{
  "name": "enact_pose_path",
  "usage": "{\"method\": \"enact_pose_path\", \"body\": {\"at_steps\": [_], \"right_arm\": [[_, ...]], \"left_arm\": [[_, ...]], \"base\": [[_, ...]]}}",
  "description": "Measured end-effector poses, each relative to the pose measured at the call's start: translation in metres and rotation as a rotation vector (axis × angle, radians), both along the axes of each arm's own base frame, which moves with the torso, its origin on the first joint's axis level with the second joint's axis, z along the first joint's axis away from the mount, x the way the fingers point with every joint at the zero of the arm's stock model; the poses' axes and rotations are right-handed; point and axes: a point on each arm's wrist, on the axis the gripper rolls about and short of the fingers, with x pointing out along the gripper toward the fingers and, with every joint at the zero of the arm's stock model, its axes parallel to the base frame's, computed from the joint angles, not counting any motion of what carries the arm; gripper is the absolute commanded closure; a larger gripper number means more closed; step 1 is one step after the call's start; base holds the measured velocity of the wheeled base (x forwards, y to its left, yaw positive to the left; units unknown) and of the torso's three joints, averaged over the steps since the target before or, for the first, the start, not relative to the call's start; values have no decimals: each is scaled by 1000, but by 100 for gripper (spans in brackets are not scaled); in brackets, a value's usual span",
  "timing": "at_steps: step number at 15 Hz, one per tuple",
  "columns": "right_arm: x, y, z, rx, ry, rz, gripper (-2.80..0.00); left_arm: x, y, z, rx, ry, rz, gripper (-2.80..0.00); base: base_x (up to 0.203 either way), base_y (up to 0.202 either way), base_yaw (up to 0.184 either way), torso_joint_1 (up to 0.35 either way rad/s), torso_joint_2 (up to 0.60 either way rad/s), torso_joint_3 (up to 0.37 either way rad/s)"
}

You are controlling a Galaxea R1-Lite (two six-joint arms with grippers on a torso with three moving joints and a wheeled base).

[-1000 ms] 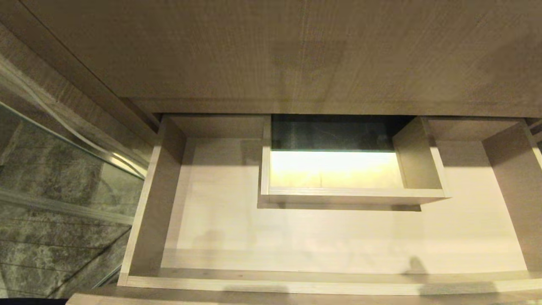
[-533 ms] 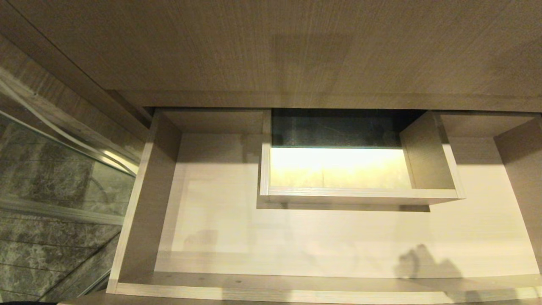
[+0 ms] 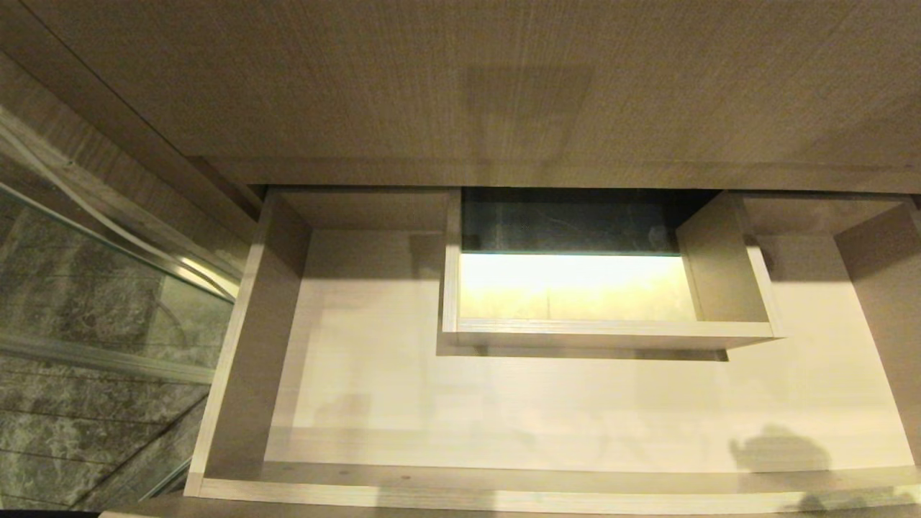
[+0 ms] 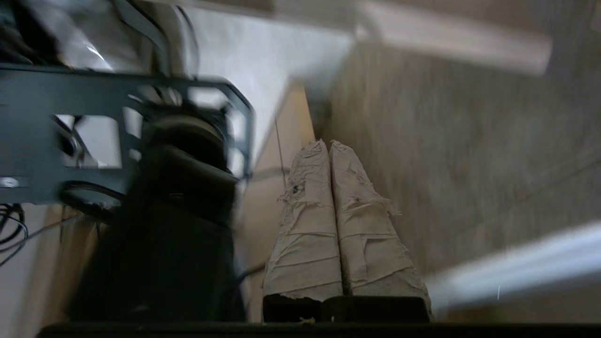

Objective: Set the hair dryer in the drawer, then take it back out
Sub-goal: Close the drawer

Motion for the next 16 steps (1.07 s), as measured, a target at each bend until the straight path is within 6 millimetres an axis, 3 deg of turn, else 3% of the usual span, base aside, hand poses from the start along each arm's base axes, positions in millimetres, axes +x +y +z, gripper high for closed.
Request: {"method": "enact_pose_path", "body": {"at_steps": [4,9,12,16], "right_arm": [[41,-48,-21,-89,249,-213,0],[86,-93,-70,-150,417,-296,0],[98,-108,-90,-127,500,-307,0],[98,-114,-104,-128,617,-315,0]], "left_arm": [[0,0,0,0,0,0,0],[0,0,0,0,0,0,0],[0,0,0,0,0,0,0],[0,0,0,0,0,0,0]], "base": [[0,0,0,0,0,0],[0,0,0,0,0,0],[0,0,0,0,0,0],[0,0,0,0,0,0]]}}
